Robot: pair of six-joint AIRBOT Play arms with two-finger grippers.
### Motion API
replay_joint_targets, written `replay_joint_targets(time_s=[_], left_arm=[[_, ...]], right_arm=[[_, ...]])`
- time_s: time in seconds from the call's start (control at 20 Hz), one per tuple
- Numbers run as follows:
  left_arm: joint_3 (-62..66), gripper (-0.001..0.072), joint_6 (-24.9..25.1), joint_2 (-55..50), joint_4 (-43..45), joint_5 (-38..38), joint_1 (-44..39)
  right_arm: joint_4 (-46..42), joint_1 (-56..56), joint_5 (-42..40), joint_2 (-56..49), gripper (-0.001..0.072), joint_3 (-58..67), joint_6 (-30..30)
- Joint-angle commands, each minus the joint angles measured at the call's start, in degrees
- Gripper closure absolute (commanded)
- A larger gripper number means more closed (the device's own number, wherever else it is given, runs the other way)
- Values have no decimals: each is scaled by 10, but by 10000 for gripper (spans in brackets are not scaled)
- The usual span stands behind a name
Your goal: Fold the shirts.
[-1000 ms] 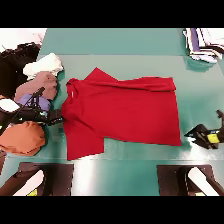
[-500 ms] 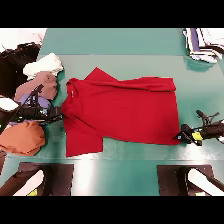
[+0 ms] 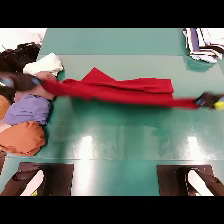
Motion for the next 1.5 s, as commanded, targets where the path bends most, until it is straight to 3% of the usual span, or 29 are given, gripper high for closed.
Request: replay_joint_targets(time_s=[0.0, 0.25, 0.5, 0.65, 0.9, 1.1, 1.3, 1.35, 1.45], left_arm=[[238, 682, -6, 20, 6, -17, 0], [479, 682, -61, 20, 6, 21, 0], [528, 683, -78, 16, 7, 26, 0], [444, 682, -78, 9, -2, -7, 0], [212, 682, -74, -35, -33, -54, 0], [54, 682, -35, -116, -32, -47, 0], [4, 681, 11, -251, -25, 39, -29], [7, 682, 38, -287, -23, 88, -46], [19, 682, 45, -350, -24, 198, -73]], right_arm=[[-1, -12, -31, 48, 698, 217, 2], [-4, -70, -30, 70, 698, 426, 2], [-3, -89, 4, 50, 698, 527, 11], [3, -88, 59, 6, 698, 535, 36], [-5, -27, 109, -70, 698, 391, 37], [-5, 12, 109, -169, 698, 272, 37], [-4, 16, 56, -284, 698, 194, 37], [-3, 16, 30, -314, 698, 187, 37], [-1, 16, -26, -372, 698, 197, 33]])
